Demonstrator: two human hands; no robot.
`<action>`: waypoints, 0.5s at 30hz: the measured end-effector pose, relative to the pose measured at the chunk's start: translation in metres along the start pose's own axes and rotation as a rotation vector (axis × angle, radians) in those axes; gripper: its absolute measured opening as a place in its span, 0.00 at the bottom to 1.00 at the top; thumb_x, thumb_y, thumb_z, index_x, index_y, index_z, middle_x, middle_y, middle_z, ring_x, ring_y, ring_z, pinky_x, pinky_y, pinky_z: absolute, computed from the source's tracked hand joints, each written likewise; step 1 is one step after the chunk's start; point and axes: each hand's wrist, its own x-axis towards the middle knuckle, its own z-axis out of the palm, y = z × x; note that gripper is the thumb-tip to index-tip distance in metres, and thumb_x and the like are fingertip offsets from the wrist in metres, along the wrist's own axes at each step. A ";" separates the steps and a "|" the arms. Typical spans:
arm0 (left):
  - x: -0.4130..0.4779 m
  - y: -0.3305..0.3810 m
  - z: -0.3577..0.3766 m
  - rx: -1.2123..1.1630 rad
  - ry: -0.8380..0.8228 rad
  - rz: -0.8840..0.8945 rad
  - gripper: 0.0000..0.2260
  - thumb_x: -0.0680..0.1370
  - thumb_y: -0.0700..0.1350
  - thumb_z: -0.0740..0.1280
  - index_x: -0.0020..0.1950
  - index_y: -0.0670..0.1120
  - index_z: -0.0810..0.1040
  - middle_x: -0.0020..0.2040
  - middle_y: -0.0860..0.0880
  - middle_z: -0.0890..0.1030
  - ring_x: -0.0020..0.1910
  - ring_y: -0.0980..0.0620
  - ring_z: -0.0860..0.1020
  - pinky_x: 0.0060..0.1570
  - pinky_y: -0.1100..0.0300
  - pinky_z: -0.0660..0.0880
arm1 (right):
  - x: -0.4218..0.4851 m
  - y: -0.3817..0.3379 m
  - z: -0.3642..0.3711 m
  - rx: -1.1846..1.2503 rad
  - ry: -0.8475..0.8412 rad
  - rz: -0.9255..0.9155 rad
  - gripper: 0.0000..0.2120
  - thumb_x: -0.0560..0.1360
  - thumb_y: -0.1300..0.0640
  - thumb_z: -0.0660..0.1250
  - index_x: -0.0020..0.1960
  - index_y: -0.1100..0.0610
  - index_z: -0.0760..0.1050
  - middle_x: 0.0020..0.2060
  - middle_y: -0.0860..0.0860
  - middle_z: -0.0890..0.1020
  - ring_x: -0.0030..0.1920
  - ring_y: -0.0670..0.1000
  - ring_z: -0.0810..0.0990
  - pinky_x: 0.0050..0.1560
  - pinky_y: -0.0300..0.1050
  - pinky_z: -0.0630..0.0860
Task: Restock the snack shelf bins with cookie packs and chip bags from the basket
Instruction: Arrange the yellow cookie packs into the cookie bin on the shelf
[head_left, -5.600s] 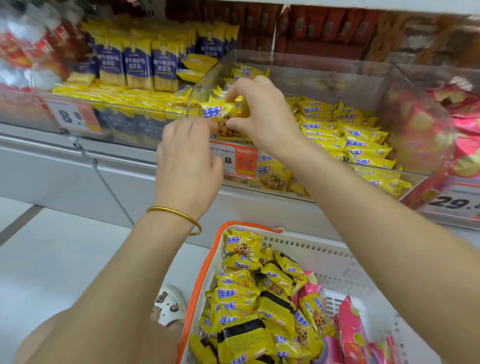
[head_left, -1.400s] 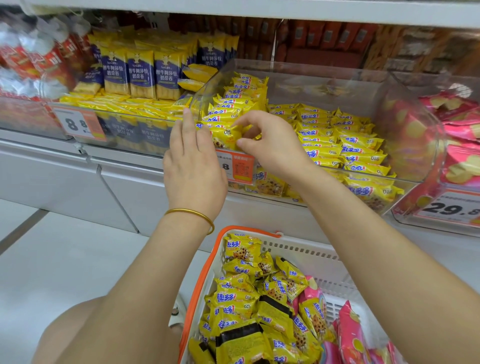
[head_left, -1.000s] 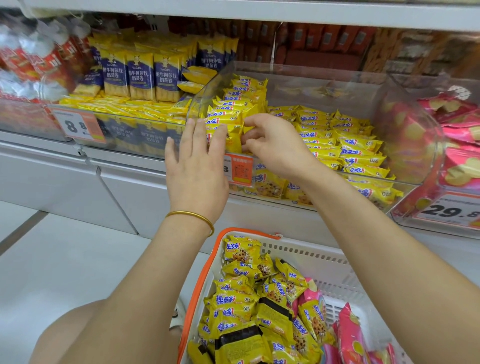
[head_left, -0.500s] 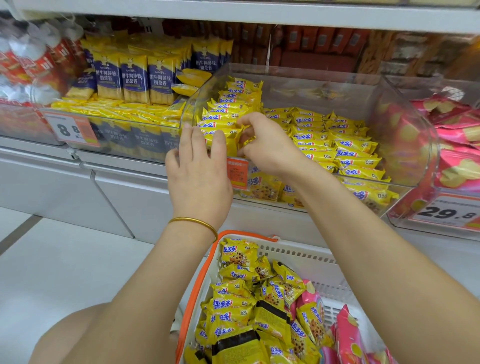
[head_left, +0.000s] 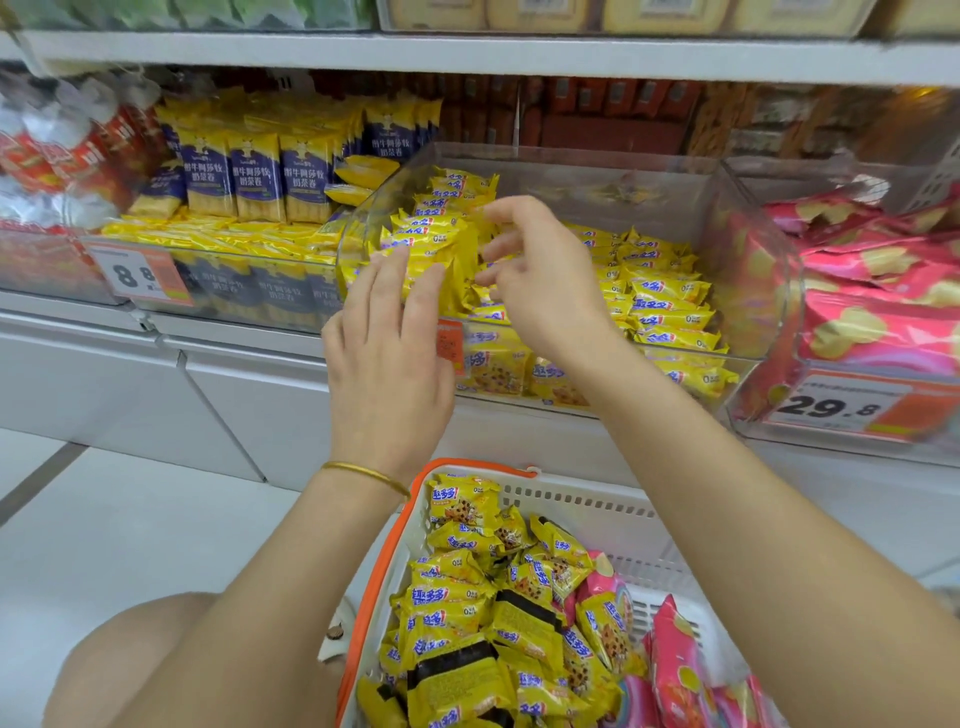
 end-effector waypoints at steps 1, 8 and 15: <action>-0.007 0.005 -0.004 -0.035 0.022 0.017 0.25 0.69 0.39 0.60 0.68 0.44 0.70 0.70 0.43 0.69 0.69 0.42 0.65 0.59 0.48 0.65 | -0.012 0.000 -0.010 0.063 0.025 -0.015 0.23 0.73 0.72 0.53 0.64 0.55 0.70 0.48 0.53 0.76 0.47 0.53 0.81 0.51 0.51 0.78; -0.068 0.026 -0.005 -0.016 -0.493 0.172 0.20 0.70 0.40 0.62 0.61 0.44 0.74 0.66 0.44 0.72 0.62 0.40 0.70 0.54 0.47 0.69 | -0.109 0.069 -0.043 -0.130 -0.322 0.000 0.19 0.71 0.74 0.56 0.56 0.60 0.76 0.42 0.51 0.78 0.43 0.54 0.81 0.40 0.37 0.73; -0.063 0.045 0.013 0.103 -0.906 0.249 0.18 0.77 0.46 0.60 0.67 0.49 0.69 0.68 0.48 0.68 0.66 0.47 0.65 0.65 0.51 0.65 | -0.129 0.175 -0.022 -0.490 -0.673 0.280 0.18 0.76 0.69 0.56 0.62 0.57 0.73 0.55 0.55 0.78 0.54 0.56 0.78 0.48 0.45 0.73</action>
